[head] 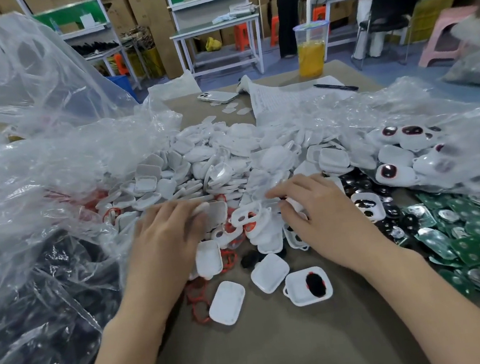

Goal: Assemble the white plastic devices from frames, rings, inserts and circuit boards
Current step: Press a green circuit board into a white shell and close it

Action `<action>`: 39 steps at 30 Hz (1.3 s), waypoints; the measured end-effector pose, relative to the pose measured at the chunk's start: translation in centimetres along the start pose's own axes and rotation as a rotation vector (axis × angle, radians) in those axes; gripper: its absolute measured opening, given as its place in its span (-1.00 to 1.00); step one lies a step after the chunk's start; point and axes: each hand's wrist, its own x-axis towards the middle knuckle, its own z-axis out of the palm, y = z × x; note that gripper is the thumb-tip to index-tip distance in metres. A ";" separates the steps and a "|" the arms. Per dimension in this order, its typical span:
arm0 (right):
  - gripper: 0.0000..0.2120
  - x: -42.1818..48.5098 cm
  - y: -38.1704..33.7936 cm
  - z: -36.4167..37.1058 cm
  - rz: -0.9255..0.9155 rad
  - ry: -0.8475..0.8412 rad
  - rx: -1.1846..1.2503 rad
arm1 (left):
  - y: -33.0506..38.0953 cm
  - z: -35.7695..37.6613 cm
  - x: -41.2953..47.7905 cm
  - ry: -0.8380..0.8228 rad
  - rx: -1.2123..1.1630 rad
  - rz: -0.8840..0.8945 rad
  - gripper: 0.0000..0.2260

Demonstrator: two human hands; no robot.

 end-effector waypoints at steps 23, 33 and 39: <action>-0.66 0.6 -0.6 0.5 0.080 0.039 -0.177 | 4.5 1.7 0.7 0.010 0.043 0.195 -0.78; -0.64 0.5 0.5 0.8 0.105 0.192 0.040 | 7.6 4.5 6.1 -0.083 0.137 -0.035 -0.75; -0.73 0.9 -0.6 -0.3 0.164 0.238 0.531 | 7.8 2.2 3.4 -0.059 -0.586 -0.071 -0.92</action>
